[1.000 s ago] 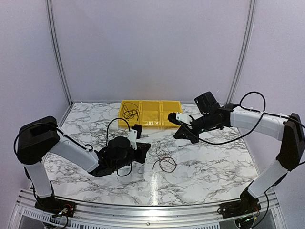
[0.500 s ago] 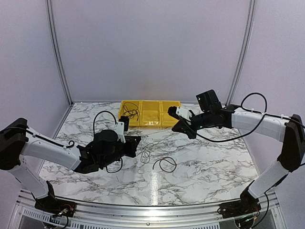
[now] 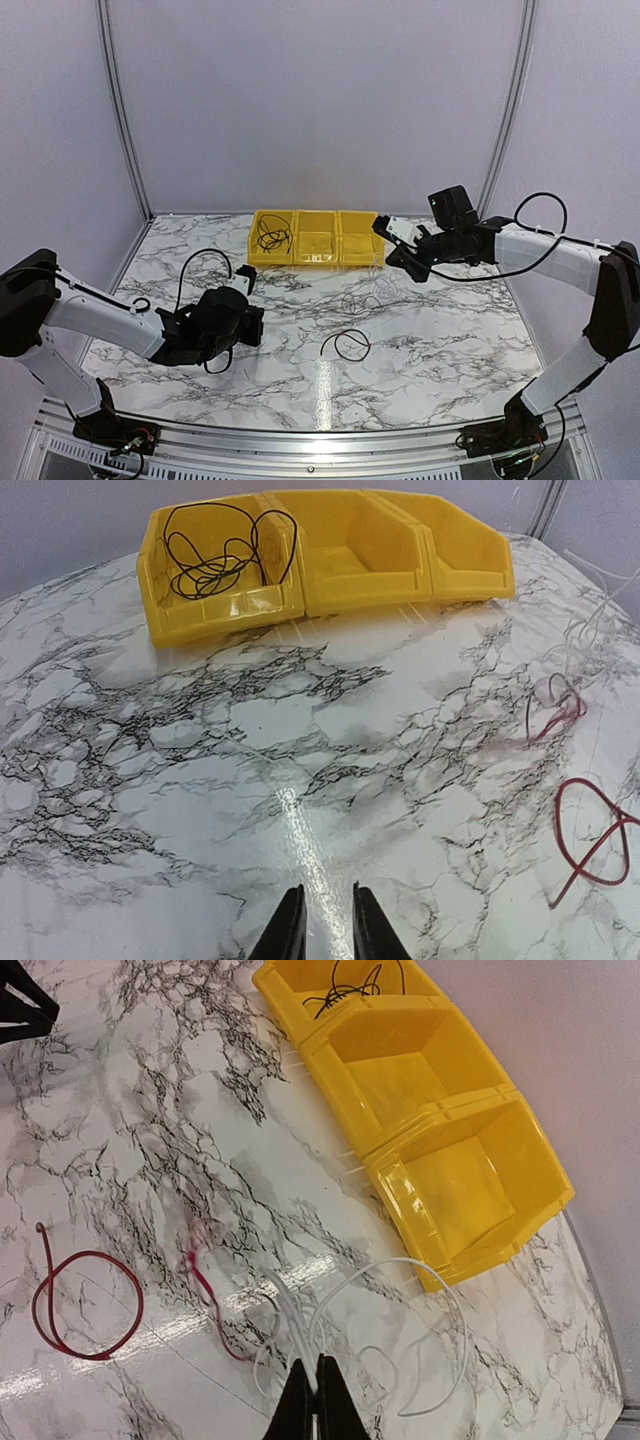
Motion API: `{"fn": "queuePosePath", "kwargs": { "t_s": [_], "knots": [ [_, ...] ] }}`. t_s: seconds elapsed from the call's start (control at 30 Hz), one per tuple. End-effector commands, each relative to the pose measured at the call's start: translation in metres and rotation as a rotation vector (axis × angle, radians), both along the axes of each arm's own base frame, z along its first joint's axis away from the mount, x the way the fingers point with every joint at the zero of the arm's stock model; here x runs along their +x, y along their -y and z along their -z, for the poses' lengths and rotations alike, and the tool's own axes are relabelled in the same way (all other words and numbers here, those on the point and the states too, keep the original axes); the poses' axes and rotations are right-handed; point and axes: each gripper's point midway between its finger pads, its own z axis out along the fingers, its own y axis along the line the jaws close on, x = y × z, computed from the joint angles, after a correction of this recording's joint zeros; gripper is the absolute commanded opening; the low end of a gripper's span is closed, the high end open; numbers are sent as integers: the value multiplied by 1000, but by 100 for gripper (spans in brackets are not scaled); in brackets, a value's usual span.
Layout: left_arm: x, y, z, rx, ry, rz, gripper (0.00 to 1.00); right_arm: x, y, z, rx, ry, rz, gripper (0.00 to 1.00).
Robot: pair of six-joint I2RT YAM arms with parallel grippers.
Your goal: Untangle the cables
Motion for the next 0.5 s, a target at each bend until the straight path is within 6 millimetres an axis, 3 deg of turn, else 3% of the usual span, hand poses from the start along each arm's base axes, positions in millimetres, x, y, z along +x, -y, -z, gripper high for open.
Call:
{"fn": "queuePosePath", "kwargs": {
  "t_s": [0.0,0.07,0.23,0.4,0.47],
  "knots": [
    [1,-3,3,79,-4,7,21,-12,-4,-9,17,-6,-38,0],
    [-1,11,-8,47,2,64,28,-17,-8,-7,20,-20,-66,0],
    [-14,67,-48,-13,95,286,45,-27,-19,-8,26,-35,-116,0],
    [-16,116,-91,-124,188,420,49,-53,-40,-14,55,-65,-230,0],
    [-12,136,-96,-134,204,459,49,-60,-47,-12,53,-75,-258,0]
  ]
}}
